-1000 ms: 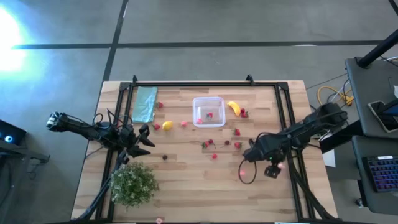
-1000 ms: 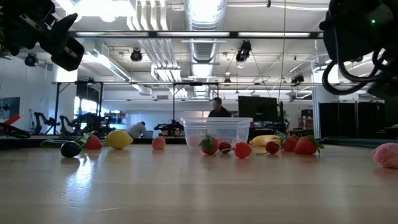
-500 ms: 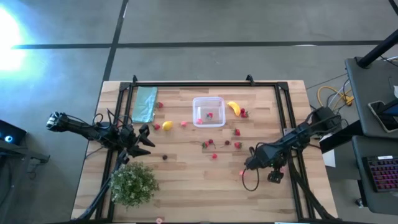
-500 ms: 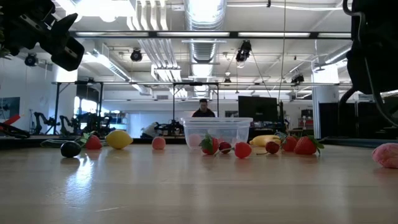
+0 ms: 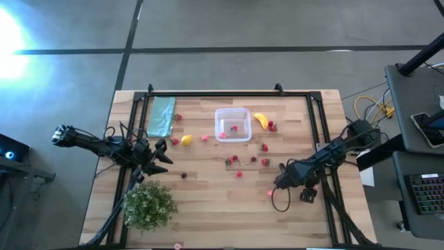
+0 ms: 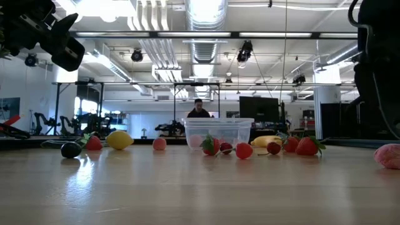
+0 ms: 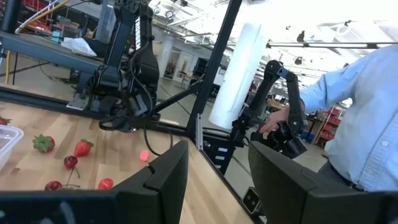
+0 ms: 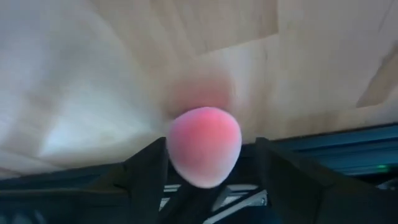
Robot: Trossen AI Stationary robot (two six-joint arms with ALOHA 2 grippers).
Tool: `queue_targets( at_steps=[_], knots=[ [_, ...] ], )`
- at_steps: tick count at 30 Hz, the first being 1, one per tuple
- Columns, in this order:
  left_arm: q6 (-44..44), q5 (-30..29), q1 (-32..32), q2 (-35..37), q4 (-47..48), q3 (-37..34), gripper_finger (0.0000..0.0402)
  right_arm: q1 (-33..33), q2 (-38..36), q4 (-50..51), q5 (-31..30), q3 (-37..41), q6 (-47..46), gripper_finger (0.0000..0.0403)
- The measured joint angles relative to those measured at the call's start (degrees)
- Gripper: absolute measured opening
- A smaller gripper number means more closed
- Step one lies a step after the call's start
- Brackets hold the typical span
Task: Pick and placing Produce into tupperware
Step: Put the pink peach into the transparent bin
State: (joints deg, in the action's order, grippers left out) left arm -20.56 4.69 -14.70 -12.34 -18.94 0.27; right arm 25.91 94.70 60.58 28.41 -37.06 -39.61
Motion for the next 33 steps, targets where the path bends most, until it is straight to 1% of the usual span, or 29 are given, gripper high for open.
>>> queue_targets(
  at_steps=[5,14,19,23,30,33],
  knots=[
    [0.0,0.1,0.0,0.0,0.0,0.0,0.0155,0.0,0.0,-2.1,0.1,1.0,-1.5,0.0211],
    [0.0,0.1,0.0,0.0,0.0,0.0,0.0155,0.0,-0.1,-2.9,-0.1,0.1,-3.8,0.021],
    [0.0,0.1,0.0,0.0,0.0,0.0,0.0155,0.0,-0.1,-3.2,-1.3,-1.0,-3.9,0.0206],
    [0.0,0.1,0.0,0.0,0.0,0.0,0.0155,0.0,-0.1,-3.0,-1.7,-1.0,-3.9,0.018],
    [0.0,-0.1,0.0,0.0,0.0,0.0,0.0155,0.0,-0.2,-1.9,-2.2,-1.0,-3.9,0.0113],
    [0.0,-0.1,0.0,0.0,0.0,0.0,0.0155,0.0,-0.1,-1.1,-3.1,-1.6,-3.9,0.0104]
  ],
)
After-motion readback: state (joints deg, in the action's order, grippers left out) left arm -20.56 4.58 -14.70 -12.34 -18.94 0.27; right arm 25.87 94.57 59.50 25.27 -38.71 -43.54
